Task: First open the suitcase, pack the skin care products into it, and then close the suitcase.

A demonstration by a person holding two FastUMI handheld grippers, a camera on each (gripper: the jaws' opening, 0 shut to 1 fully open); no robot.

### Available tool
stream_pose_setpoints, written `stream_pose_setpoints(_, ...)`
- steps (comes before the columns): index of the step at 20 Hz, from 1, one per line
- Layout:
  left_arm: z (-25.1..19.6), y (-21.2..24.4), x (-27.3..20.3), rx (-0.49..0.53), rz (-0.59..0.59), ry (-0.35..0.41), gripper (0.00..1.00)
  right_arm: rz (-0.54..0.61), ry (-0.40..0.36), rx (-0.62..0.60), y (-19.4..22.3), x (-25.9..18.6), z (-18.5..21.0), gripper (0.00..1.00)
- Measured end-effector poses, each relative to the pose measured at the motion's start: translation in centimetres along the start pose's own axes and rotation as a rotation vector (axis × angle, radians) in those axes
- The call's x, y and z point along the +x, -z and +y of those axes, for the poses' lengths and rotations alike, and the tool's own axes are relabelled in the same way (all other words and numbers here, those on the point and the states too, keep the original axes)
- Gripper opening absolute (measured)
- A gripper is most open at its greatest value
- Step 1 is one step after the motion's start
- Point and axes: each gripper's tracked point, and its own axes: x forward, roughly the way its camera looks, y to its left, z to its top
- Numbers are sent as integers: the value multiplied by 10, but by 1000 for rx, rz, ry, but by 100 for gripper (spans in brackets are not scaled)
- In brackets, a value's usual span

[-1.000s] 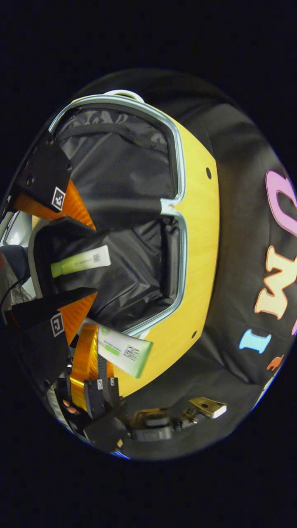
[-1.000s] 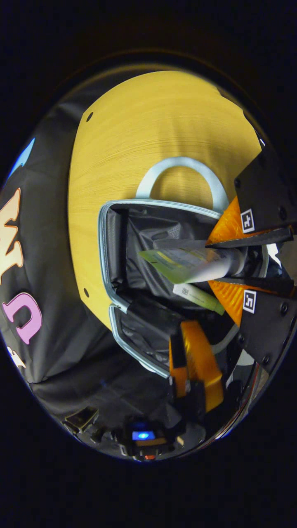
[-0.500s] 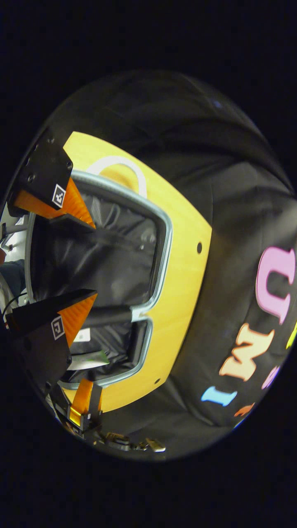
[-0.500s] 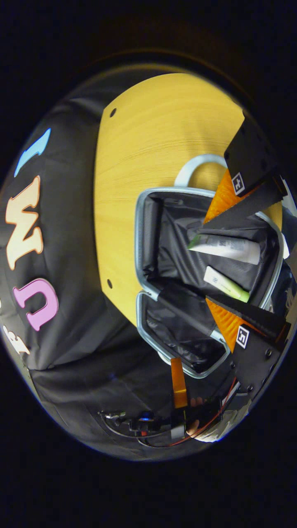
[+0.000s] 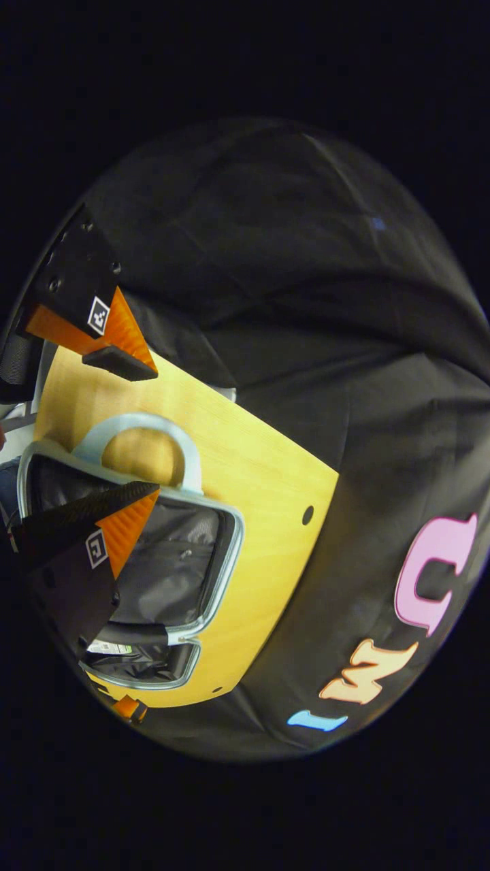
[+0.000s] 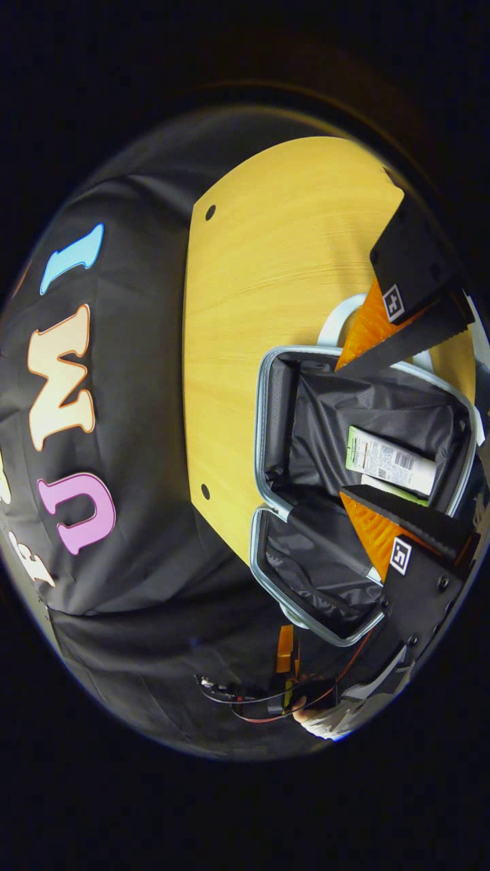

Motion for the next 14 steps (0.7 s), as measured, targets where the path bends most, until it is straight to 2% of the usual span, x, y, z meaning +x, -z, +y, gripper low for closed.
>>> stream_pose_setpoints(1, 7, 5, 10, -4, 28, 1, 86, -1, 12, 1, 1, 0, -3, 92)
stream_pose_setpoints(2, 11, 7, 17, 0, 48, 5, 86, 0, 23, 3, 2, -2, -7, 98)
stream_pose_setpoints(3, 13, 8, 24, 7, 67, 19, 84, 0, 34, 9, 2, -4, -11, 98)
stream_pose_setpoints(4, 14, 13, 32, 5, 101, 24, 82, -2, 42, 19, 0, -7, -14, 92)
stream_pose_setpoints(5, 18, 14, 32, 8, 118, 23, 80, -8, 51, 27, -2, -9, -18, 92)
stream_pose_setpoints(6, 26, 13, 28, 16, 122, 11, 70, -16, 64, 31, -5, -13, -24, 92)
stream_pose_setpoints(8, 33, 9, 20, 2, 154, 33, 38, -38, 82, 39, -12, -23, -34, 92)
stream_pose_setpoints(9, 37, 8, 21, 10, 162, 11, 24, -48, 84, 39, -14, -27, -38, 98)
stream_pose_setpoints(10, 37, 4, 16, 37, 162, -4, 10, -58, 91, 38, -16, -31, -44, 98)
stream_pose_setpoints(13, 24, -7, -1, 125, 144, -26, 0, -92, 118, 52, -22, -39, -65, 98)
stream_pose_setpoints(14, 22, -14, -5, 144, 119, -37, 0, -106, 113, 65, -25, -41, -67, 98)
